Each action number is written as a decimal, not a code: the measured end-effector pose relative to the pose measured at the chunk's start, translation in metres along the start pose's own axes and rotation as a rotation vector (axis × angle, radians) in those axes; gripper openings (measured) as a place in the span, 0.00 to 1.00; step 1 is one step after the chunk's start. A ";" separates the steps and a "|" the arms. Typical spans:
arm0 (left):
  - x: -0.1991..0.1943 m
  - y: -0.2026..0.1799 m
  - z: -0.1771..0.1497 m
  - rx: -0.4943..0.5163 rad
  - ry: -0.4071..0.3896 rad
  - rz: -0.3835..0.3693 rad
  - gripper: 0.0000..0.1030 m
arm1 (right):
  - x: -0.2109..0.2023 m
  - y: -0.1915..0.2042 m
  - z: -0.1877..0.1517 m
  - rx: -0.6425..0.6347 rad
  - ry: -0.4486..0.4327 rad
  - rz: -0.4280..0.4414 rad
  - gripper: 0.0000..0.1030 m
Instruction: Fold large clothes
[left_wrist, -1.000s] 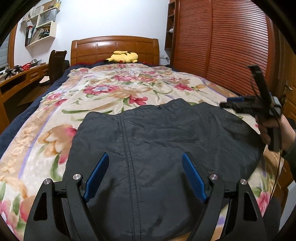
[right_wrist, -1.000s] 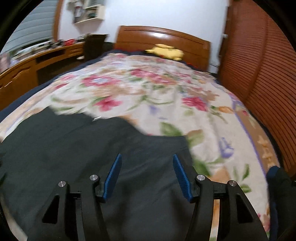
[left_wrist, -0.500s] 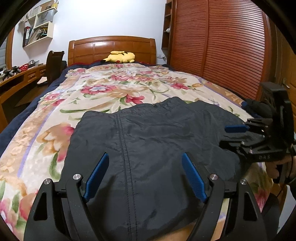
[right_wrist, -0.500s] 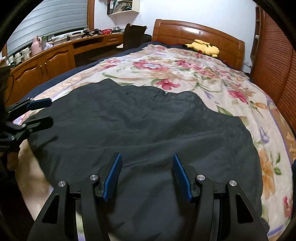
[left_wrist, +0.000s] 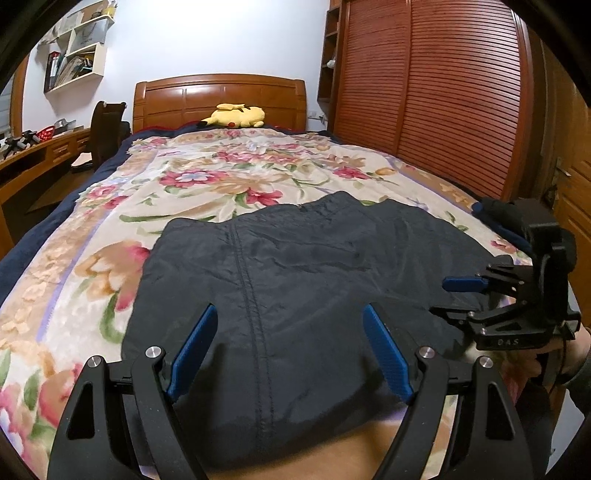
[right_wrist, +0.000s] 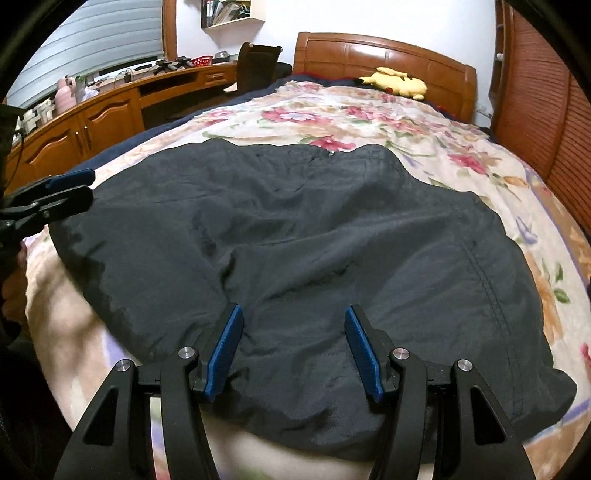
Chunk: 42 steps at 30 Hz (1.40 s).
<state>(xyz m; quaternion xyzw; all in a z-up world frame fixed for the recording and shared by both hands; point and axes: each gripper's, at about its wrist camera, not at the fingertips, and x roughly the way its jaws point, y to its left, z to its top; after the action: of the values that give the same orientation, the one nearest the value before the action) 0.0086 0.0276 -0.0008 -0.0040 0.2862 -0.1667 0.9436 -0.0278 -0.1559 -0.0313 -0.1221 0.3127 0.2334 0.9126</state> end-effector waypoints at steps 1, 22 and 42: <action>-0.001 -0.002 -0.001 0.004 0.001 -0.005 0.79 | -0.001 0.001 0.001 0.001 0.000 -0.002 0.58; 0.025 -0.044 -0.017 0.105 0.066 -0.013 0.79 | -0.072 -0.057 -0.027 0.124 -0.034 -0.235 0.58; 0.029 -0.042 -0.021 0.094 0.074 -0.012 0.79 | -0.047 -0.094 -0.043 0.220 0.044 -0.256 0.79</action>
<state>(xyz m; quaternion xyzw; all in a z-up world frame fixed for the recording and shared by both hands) 0.0065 -0.0194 -0.0290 0.0449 0.3126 -0.1855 0.9305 -0.0357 -0.2697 -0.0278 -0.0653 0.3384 0.0770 0.9356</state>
